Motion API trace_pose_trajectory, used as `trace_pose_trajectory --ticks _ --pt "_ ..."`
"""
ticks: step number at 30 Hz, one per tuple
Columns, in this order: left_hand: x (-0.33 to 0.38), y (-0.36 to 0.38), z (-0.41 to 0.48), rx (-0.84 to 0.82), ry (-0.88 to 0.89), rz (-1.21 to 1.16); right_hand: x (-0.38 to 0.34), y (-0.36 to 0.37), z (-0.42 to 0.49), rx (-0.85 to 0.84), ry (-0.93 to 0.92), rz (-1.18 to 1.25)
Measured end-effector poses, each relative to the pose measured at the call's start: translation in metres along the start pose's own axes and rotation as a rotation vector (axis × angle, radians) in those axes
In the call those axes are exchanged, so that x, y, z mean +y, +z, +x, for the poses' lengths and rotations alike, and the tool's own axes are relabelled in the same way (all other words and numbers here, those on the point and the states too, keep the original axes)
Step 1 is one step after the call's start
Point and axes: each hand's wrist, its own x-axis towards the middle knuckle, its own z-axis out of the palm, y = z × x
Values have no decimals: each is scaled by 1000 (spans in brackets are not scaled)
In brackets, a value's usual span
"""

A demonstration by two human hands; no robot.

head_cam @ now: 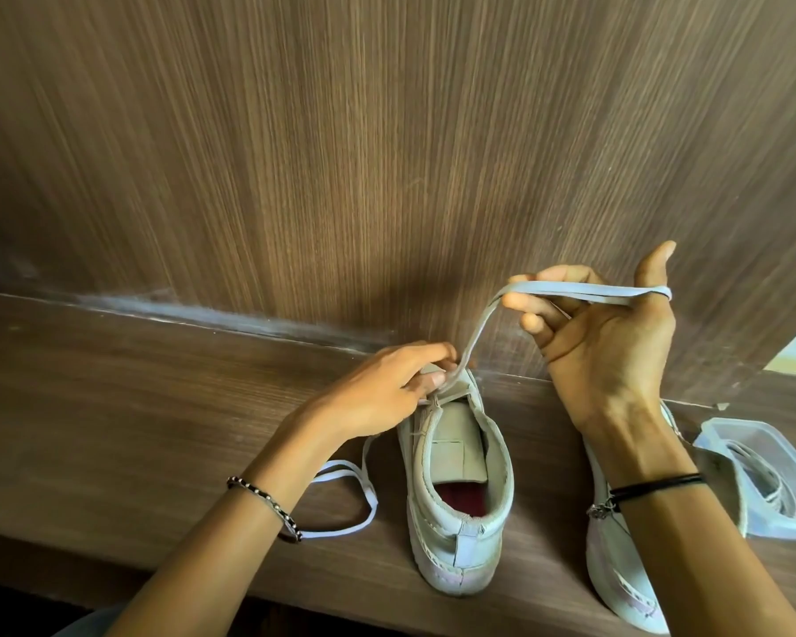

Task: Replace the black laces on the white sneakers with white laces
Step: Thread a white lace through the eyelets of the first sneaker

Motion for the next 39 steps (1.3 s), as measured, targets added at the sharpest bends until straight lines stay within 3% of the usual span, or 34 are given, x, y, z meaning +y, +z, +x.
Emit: trace_pose_trajectory --ticks 5,10,11,15,17,20,23,29,31,34,39 --pt "1 0 1 59 -49 44 1 -4 2 3 -7 -6" --pt "-3 -11 2 469 -182 53 11 -7 16 56 -23 -69" --pt "-5 -16 1 565 -225 18 16 -11 20 34 -40 -203" --pt "-12 -35 -8 739 -328 -37 42 -24 19 -104 47 -1272" --pt "-13 -37 -9 735 -354 -127 48 -30 18 -139 109 -1409" --pt "-6 -33 -8 707 -370 -485 42 -34 18 -64 154 -1267" --pt "2 -29 -6 677 -409 -598 36 -30 13 11 199 -1087" --pt "5 -24 -8 507 -390 -746 29 -24 0 -234 442 -1295" --pt "5 -20 -7 443 -335 -811 30 -25 -1 -253 384 -1364" --pt "10 -14 -6 396 -292 -870 33 -25 -1 -267 155 -1388" --pt "15 -6 -4 397 -282 -843 31 -16 0 -428 116 -1073"
